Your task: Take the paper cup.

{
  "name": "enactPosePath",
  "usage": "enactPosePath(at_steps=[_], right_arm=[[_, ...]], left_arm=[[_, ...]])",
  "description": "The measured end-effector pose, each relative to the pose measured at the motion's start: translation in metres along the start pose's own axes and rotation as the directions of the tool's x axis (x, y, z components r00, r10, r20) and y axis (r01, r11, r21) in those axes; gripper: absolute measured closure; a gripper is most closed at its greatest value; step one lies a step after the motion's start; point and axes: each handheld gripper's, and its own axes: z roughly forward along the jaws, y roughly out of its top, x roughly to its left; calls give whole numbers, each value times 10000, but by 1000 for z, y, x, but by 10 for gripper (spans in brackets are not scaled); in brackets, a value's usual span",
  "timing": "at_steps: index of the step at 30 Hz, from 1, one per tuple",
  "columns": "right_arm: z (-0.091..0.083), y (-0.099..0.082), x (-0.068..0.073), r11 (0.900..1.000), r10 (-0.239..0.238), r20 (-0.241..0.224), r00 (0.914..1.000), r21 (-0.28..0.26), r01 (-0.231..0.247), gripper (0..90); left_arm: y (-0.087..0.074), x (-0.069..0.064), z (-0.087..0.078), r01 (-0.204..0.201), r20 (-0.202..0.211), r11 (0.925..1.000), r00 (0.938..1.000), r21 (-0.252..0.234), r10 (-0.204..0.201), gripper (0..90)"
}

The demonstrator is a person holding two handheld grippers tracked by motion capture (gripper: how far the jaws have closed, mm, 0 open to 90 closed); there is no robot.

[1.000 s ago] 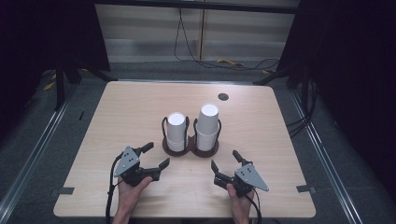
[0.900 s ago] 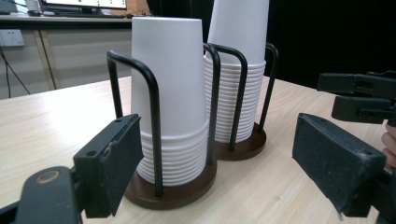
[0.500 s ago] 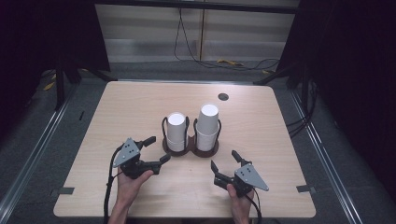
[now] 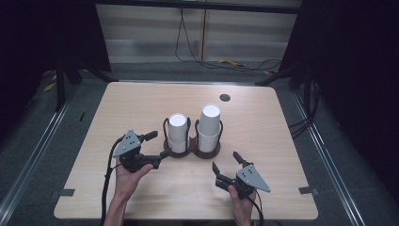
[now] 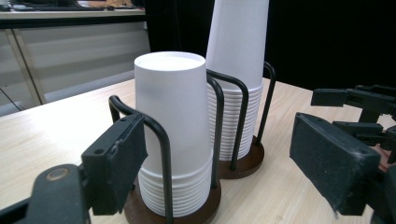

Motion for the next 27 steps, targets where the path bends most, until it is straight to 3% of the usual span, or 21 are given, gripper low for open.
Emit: enactPosePath(at_steps=[1, 5, 13, 18, 21, 27], right_arm=[[0, 0, 0, 10000, 10, 3, 10000, 3, -10, 158], [0, 0, 0, 10000, 10, 12, 10000, 9, -10, 159], [1, 0, 0, 10000, -14, 46, 10000, 18, 14, 160], [1, 0, 0, 10000, -14, 76, 10000, 30, 14, 160], [1, 0, 0, 10000, -1, 93, 10000, 30, 1, 160], [1, 0, -1, 10000, 6, 40, 10000, 84, -6, 160]], left_arm=[[2, 1, 0, -116, 4, 9999, 9999, 33, 116, 185], [9, 5, 4, 125, 242, 9996, 9996, 235, -131, 180], [24, 13, 10, 208, 253, 9983, 9994, 539, -222, 182], [33, 17, 16, -43, 379, 9961, 9993, 883, 10, 216], [37, 20, 19, -40, 433, 9968, 9991, 801, 5, 216], [46, 26, 26, -270, 370, 9911, 9991, 1307, 224, 215]])
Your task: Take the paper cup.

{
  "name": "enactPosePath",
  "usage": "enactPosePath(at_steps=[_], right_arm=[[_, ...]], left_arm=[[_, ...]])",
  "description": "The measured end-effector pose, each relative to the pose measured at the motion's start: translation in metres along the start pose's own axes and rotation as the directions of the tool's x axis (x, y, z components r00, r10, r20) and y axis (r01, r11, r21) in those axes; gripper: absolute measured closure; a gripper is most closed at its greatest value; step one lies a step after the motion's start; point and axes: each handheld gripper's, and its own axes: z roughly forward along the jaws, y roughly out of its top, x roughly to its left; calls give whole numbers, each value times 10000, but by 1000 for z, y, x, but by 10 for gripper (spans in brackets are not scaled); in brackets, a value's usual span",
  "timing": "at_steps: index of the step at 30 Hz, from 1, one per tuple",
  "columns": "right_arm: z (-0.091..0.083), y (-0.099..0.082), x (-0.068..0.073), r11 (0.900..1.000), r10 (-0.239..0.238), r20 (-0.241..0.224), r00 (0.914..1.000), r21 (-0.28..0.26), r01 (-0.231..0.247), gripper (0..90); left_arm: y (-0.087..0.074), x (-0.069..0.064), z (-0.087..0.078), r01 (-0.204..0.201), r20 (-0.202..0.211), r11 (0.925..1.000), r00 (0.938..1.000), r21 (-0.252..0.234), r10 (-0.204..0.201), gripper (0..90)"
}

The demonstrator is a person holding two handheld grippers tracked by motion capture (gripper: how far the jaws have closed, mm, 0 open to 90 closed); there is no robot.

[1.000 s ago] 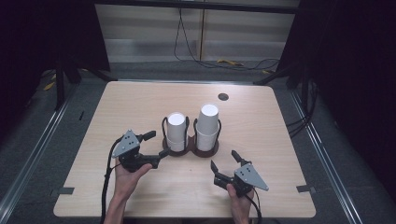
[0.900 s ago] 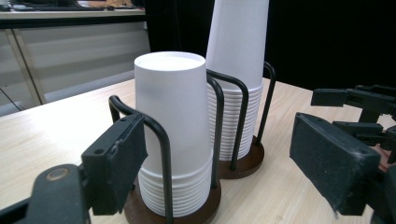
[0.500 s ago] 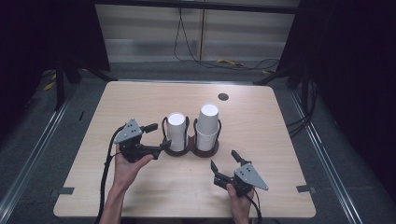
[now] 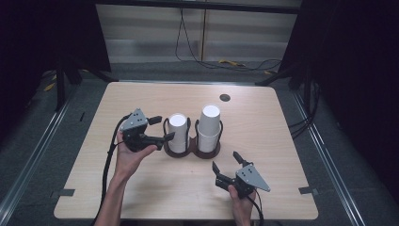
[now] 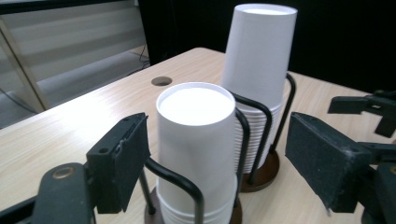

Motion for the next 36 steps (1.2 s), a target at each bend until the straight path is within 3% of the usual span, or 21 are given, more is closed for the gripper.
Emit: enactPosePath(at_steps=[7, 17, 24, 30, 35, 36], right_arm=[[0, 0, 0, 10000, -21, 44, 10000, 81, 21, 160], [0, 0, 0, 10000, 24, 97, 10000, 90, -25, 162], [1, 1, 0, 9999, 6, 99, 10000, 136, -7, 164], [1, 1, 0, 9999, -7, 42, 10000, 162, 6, 174], [1, 1, 0, 9999, 6, 39, 10000, 160, -7, 174], [1, 1, 0, 9999, 4, 45, 10000, 165, -5, 174]], left_arm=[[11, 6, 8, -97, 307, 9993, 9995, 349, 86, 215], [20, 15, 16, -164, 406, 9960, 9991, 882, 129, 211], [28, 20, 24, -210, 846, 9871, 9964, 1586, 76, 229], [37, 24, 32, -512, 954, 9728, 9950, 2259, 302, 230], [40, 25, 38, -564, 1070, 9656, 9938, 2539, 299, 212], [41, 26, 42, -557, 1105, 9569, 9936, 2850, 250, 210]])
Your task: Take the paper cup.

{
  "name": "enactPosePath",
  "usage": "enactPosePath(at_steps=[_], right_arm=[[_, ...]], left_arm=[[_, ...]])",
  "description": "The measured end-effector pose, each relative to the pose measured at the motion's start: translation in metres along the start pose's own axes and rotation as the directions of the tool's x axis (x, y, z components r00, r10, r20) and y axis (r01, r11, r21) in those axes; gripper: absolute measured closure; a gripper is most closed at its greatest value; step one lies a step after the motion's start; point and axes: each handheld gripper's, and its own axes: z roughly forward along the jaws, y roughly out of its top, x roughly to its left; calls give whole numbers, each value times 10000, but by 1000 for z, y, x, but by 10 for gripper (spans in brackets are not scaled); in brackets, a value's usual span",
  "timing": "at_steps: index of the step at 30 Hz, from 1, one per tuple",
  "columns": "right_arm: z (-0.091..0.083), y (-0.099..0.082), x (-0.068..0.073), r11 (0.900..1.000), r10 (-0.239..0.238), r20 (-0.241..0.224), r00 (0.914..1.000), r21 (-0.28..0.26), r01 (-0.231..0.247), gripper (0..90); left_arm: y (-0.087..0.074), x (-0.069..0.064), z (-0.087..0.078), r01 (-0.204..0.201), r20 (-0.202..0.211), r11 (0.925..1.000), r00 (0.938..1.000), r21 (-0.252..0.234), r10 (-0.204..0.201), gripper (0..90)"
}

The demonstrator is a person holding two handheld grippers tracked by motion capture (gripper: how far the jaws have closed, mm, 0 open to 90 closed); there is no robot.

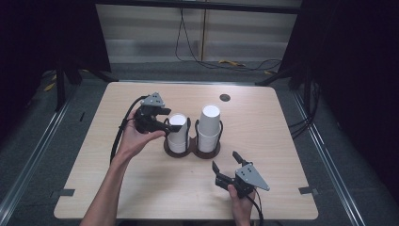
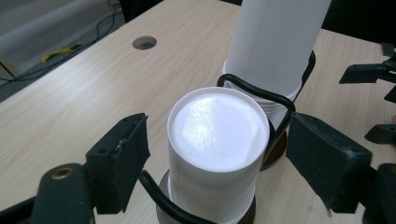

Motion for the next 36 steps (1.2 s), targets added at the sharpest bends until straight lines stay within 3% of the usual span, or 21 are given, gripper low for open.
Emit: enactPosePath(at_steps=[3, 14, 17, 29, 30, 36], right_arm=[[0, 0, 0, 10000, 2, 6, 10000, 6, -2, 174], [0, 0, 0, 10000, -21, 24, 10000, -14, 21, 174], [0, 0, 0, 10000, -15, 20, 10000, -12, 15, 174], [0, 0, 0, 10000, -9, 15, 10000, -1, 9, 174], [0, 0, 0, 10000, -25, 31, 10000, -3, 25, 174], [0, 0, 0, 10000, -25, 30, 10000, 8, 25, 174]], left_arm=[[3, 1, 4, -39, 309, 9994, 9995, 352, 28, 252], [10, 2, 16, -142, 207, 9945, 9997, 1040, 121, 245], [12, 2, 19, -340, 260, 9906, 9992, 1328, 309, 257], [12, 2, 26, -333, 396, 9861, 9988, 1625, 272, 303], [12, 3, 26, -462, 347, 9828, 9986, 1787, 406, 301], [12, 4, 28, -404, 407, 9753, 9987, 2173, 323, 280]])
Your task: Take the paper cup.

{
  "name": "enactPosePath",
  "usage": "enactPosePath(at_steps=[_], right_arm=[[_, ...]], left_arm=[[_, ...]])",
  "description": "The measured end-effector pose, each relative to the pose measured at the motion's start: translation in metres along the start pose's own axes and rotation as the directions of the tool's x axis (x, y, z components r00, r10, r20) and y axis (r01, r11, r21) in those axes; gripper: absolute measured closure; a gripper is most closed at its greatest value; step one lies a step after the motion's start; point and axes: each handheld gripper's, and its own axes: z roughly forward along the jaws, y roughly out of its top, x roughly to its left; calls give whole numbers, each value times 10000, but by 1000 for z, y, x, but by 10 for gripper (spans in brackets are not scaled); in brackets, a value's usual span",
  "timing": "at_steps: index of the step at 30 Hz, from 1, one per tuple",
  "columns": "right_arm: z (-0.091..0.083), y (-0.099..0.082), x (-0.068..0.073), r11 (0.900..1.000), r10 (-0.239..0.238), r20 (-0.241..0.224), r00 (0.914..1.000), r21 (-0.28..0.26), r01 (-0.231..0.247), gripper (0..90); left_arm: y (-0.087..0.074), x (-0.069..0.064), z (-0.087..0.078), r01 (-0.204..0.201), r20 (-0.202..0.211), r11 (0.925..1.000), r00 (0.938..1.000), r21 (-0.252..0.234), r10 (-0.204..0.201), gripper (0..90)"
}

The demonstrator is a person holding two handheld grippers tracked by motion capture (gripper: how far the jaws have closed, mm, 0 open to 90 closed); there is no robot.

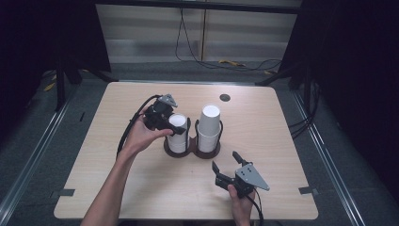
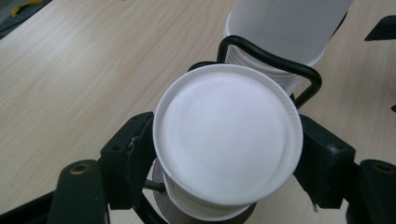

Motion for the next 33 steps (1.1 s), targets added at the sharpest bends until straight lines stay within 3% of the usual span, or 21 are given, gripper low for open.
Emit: enactPosePath(at_steps=[4, 7, 15, 23, 33], right_arm=[[0, 0, 0, 10000, 0, -8, 10000, 1, 0, 174], [0, 0, 0, 10000, -6, -11, 10000, 0, 6, 174], [0, 0, 0, 10000, -35, -3, 10000, -10, 35, 174], [0, 0, 0, 10000, -19, 2, 10000, -5, 19, 174], [0, 0, 0, 10000, -20, 10, 10000, -24, 20, 174]], left_arm=[[-1, 1, 1, 10, 116, 10000, 9999, 89, -11, 289], [0, 0, 0, -39, -78, 9999, 10000, 93, 39, 304], [0, 0, -1, -58, -51, 10000, 10000, 46, 58, 311], [-1, -1, -8, 153, -72, 9986, 9999, -503, -157, 316], [-1, 0, -15, 62, -94, 9984, 9999, -564, -67, 320]])
